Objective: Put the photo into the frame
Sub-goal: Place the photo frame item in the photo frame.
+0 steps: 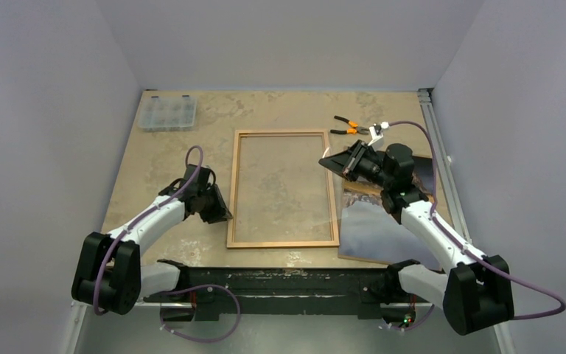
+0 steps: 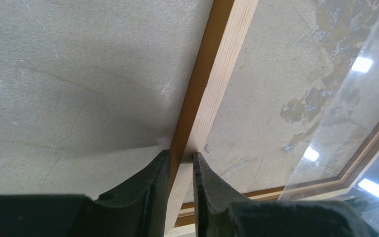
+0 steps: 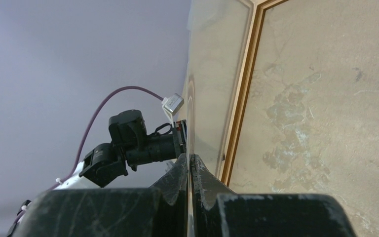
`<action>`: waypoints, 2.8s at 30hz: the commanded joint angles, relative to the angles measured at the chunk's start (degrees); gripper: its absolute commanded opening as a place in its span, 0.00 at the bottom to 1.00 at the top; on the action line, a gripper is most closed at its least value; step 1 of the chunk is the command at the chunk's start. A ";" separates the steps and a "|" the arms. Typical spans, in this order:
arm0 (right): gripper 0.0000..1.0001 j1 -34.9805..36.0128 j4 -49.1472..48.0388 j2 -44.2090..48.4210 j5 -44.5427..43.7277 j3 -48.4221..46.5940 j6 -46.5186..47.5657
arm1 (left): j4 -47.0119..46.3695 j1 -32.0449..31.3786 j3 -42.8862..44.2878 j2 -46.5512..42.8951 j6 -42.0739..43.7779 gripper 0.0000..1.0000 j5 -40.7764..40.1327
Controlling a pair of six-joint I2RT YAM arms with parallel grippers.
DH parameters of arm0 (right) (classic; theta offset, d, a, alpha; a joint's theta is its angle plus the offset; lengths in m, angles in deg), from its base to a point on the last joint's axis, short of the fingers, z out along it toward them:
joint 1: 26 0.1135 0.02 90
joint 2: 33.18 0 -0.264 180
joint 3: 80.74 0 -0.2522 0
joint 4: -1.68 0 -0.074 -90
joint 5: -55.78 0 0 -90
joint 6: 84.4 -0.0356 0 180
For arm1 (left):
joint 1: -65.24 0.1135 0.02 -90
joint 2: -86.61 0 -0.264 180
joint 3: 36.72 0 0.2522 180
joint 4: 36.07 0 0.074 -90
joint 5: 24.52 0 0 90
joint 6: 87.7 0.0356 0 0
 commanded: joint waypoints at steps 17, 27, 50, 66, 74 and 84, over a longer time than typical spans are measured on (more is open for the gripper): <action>0.00 3.48 -5.29 -5.51 -4.83 -7.20 3.62 | -2.00 0.24 -2.71 -0.52 1.72 0.20 -1.96; 0.00 5.18 -8.00 -9.24 -6.96 -7.25 3.48 | -2.46 0.24 -3.01 -0.79 2.03 0.20 -1.81; 0.00 7.08 -12.08 -12.65 -8.75 -4.85 0.95 | -2.66 0.24 -3.37 -1.15 2.16 0.19 -1.67; 0.00 9.72 -13.42 -13.06 -12.59 0.24 -0.86 | -3.02 0.24 -3.54 -1.32 1.98 0.19 -1.87; 0.00 10.28 -14.05 -12.55 -13.44 2.30 -1.77 | -3.04 0.22 -3.54 -1.29 1.98 0.19 -1.85; 0.00 10.25 -10.90 -11.99 -13.24 2.12 -2.04 | -3.04 0.20 -3.54 -1.24 2.02 0.18 -1.89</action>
